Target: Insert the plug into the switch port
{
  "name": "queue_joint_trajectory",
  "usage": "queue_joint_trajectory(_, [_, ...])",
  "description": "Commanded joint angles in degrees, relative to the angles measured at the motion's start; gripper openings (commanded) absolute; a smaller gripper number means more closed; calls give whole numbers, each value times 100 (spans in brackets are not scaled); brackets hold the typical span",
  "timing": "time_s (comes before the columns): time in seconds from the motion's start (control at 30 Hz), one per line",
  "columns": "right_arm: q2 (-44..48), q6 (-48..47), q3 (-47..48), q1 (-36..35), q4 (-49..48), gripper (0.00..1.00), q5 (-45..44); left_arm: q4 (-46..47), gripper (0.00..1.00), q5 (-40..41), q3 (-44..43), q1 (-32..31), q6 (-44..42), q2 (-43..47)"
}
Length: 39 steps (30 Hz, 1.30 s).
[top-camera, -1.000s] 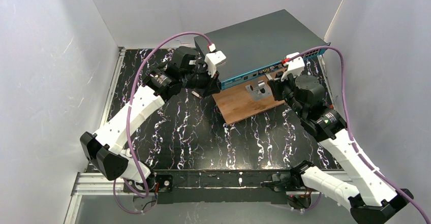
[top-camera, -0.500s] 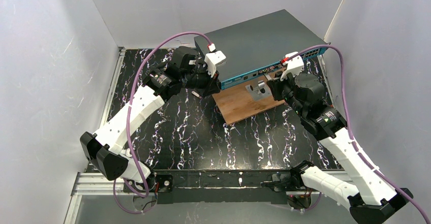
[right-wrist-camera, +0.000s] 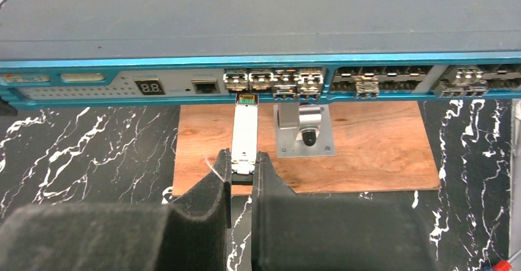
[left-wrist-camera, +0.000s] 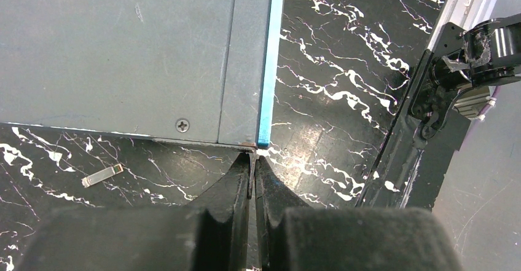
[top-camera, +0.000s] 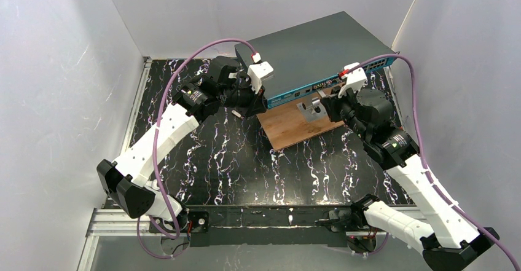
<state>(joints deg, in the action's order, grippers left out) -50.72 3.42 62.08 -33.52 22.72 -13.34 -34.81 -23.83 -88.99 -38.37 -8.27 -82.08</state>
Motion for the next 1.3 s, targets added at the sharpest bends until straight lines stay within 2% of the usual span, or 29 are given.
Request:
queue_joint_trajectory(0.0, [56,39,163,-14,-176,1,374,194,0,79,-232,-5,28,120])
queue_joint_trajectory(0.13, [33,10,172,-14,-154,1,464,193,0,81,-250,-10,41,131])
queue_joint_trajectory(0.33, [-23,-35,185,-12,-145,1,-148,163,0,89,-266,-2,20,120])
queue_joint_trajectory(0.6, [-7,-106,89,-10,-350,1,-452,159,0,56,-217,12,27,140])
queue_joint_trajectory(0.87, [10,-79,-12,-14,-558,1,-386,134,0,54,-171,11,44,166])
queue_joint_trajectory(1.27, [-61,-172,-29,-14,-338,1,-92,158,0,63,-204,13,87,151])
